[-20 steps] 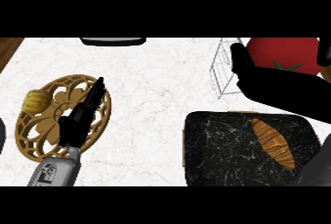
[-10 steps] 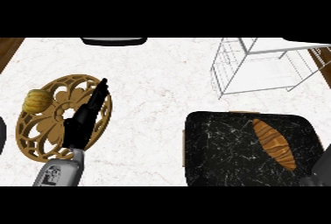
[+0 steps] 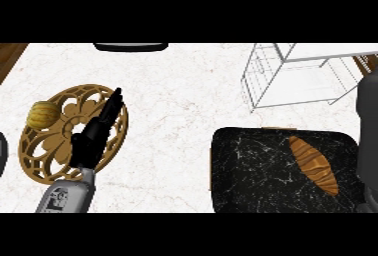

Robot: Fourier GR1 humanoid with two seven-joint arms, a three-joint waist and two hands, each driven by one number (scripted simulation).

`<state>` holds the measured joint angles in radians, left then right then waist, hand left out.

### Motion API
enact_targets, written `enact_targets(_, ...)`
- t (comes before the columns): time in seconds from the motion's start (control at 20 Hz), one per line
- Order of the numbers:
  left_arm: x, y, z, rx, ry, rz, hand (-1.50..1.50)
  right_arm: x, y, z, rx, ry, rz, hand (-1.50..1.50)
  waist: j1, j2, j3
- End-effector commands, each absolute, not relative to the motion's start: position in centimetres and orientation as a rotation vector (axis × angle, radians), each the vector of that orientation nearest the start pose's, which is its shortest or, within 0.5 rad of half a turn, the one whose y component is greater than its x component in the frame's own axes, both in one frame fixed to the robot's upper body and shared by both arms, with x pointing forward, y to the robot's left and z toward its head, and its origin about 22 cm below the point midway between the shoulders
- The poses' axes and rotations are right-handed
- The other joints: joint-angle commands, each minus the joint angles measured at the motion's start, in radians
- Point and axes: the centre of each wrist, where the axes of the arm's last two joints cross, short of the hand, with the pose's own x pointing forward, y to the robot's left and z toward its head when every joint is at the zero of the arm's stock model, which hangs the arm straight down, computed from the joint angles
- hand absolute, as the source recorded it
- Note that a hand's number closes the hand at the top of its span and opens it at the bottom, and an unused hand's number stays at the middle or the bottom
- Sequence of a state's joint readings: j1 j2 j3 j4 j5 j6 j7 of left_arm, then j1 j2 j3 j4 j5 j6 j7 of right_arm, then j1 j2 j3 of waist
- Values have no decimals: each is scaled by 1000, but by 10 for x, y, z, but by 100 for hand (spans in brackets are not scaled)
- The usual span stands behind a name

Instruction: Pick the tomato from the tray and place it in the tiered shelf

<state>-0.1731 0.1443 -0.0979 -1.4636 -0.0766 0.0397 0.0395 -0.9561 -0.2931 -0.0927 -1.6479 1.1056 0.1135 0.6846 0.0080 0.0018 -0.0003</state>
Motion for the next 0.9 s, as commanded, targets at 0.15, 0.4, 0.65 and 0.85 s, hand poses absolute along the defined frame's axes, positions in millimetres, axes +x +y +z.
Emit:
enact_targets(0.15, 276, 207, 9, 98, -1584, -247, 0, 371, -203, 284, -1452, -1760, 329, 150, 4, 1, 0)
enact_targets(0.4, 286, 217, 28, 118, -1595, -269, 0, 374, -214, 298, -1200, -1883, 49, 150, 9, 1, 2)
enact_targets(0.65, 276, 217, 2, 89, -1586, -261, 0, 402, -240, 265, -1173, -1904, 29, 150, 6, 3, 1)
enact_targets(0.85, 287, 237, 10, 98, -1576, -257, 0, 404, -244, 252, -1156, -1895, 57, 150, -2, 0, 0)
